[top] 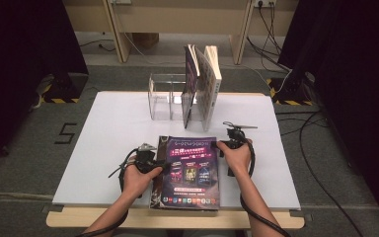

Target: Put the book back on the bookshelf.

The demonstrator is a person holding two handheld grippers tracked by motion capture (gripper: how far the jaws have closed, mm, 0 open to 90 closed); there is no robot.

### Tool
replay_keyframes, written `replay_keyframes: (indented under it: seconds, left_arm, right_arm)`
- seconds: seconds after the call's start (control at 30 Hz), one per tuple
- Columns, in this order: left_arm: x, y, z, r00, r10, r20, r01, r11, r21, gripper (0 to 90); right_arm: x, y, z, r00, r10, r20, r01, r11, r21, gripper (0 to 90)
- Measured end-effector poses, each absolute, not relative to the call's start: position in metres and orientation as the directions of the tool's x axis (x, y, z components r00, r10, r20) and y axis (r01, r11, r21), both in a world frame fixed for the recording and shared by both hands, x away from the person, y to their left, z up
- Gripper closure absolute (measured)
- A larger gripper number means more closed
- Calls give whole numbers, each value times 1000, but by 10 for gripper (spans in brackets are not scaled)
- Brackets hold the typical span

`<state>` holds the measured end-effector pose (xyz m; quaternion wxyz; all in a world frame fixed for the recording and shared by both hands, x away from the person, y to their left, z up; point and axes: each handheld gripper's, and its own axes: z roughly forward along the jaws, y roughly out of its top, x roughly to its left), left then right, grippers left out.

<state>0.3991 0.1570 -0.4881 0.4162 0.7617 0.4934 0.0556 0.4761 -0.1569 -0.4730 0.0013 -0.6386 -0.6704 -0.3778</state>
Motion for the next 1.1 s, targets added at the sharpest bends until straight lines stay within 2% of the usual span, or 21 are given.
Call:
replay_keyframes:
  seconds: [0.6,0.7,0.83,1.1]
  left_arm:
    - [399,157,-488,505,801,-323,706,-168,688,643]
    - [399,158,-488,505,801,-322,706,-169,688,643]
    - [399,158,-488,503,802,-323,704,-164,691,643]
    - [399,158,-487,506,804,-314,702,-172,691,642]
  right_arm:
    - [471,-162,-468,-197,819,538,856,-124,502,661]
    - [470,-159,-466,-215,777,592,879,-110,463,681]
    - [470,-154,-464,-244,810,533,869,-61,491,675]
    - [470,-151,-457,-292,808,512,856,-18,517,741]
